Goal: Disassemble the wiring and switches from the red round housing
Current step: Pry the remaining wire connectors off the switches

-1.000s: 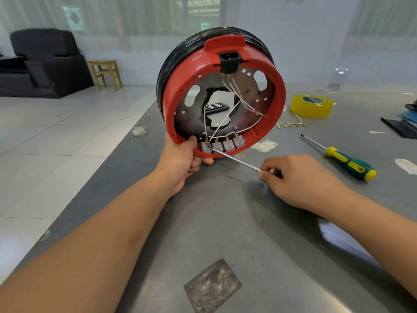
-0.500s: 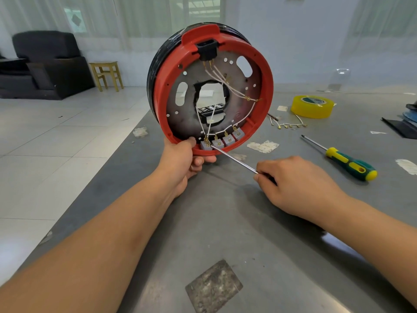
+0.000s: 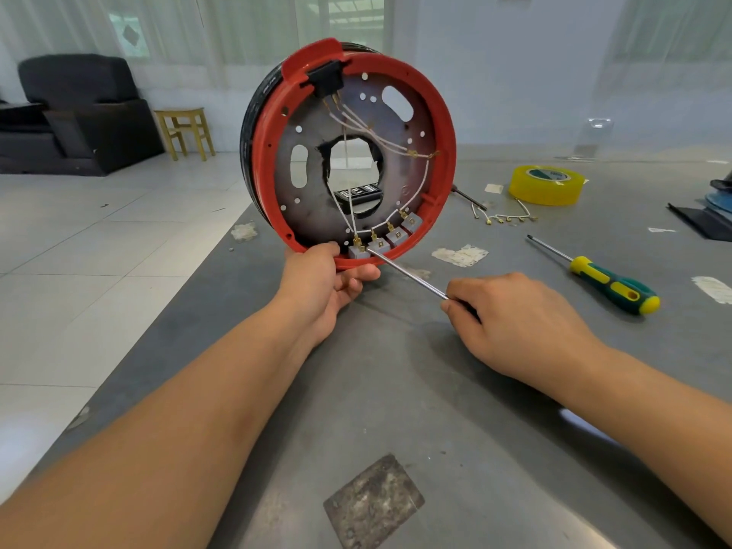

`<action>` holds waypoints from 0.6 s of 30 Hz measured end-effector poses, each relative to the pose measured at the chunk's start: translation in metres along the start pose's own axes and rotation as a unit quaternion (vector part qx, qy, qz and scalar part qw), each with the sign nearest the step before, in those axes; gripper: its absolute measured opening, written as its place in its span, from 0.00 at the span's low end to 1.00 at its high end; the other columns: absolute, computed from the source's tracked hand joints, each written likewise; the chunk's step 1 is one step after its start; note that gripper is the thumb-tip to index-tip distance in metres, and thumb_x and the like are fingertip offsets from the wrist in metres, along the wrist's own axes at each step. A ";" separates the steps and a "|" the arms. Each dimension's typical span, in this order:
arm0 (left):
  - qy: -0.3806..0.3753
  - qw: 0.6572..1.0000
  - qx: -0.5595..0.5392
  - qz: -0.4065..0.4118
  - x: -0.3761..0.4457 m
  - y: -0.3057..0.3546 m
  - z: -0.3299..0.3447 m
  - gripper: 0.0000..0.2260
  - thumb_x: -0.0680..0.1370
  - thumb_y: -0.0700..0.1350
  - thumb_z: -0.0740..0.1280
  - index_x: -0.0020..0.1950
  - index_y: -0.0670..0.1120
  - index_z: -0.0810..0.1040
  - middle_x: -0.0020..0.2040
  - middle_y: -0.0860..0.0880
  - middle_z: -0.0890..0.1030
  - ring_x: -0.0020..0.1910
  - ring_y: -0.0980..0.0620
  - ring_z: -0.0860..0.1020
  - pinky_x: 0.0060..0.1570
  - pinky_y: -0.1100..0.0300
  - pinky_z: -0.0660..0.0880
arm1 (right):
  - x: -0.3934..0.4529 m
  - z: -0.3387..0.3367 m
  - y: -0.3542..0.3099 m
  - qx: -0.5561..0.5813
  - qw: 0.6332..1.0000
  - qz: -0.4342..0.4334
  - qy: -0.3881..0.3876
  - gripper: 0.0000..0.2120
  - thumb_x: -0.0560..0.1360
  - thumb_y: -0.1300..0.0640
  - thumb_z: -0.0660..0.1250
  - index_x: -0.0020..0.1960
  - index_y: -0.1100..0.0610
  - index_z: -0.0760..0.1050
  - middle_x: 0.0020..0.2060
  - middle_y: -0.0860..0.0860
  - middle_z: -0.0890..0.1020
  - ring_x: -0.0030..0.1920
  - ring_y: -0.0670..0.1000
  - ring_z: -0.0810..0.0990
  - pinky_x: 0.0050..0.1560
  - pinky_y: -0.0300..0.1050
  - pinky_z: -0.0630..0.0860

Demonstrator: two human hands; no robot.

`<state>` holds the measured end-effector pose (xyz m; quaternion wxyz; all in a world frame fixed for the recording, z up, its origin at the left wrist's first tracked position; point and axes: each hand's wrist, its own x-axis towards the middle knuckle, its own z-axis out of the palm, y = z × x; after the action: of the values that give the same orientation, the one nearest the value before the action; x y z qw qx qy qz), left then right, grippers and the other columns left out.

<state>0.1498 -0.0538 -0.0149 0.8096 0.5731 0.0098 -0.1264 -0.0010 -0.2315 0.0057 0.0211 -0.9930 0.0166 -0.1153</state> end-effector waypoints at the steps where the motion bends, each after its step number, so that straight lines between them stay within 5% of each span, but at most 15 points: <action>1: 0.003 1.000 -0.003 -0.001 0.000 0.000 0.000 0.14 0.87 0.40 0.56 0.72 0.38 0.67 0.46 0.32 0.86 0.34 0.44 0.87 0.24 0.63 0.74 | 0.000 0.000 0.000 0.000 1.000 -0.001 0.000 0.14 0.84 0.44 0.53 0.46 0.49 0.70 0.36 0.47 0.75 0.40 0.56 0.76 0.37 0.53 0.77; 18: 0.006 0.999 -0.034 -0.036 -0.003 0.000 0.002 0.15 0.87 0.39 0.55 0.73 0.36 0.68 0.46 0.33 0.87 0.35 0.43 0.87 0.25 0.63 0.77 | 0.004 0.006 0.005 0.008 1.000 -0.007 0.007 0.14 0.83 0.42 0.52 0.49 0.47 0.72 0.38 0.46 0.77 0.41 0.54 0.77 0.39 0.52 0.79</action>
<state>0.1465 -0.0552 -0.0140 0.8236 0.5451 0.0392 -0.1518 0.0043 -0.2365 0.0009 0.0279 -0.9920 0.0092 -0.1227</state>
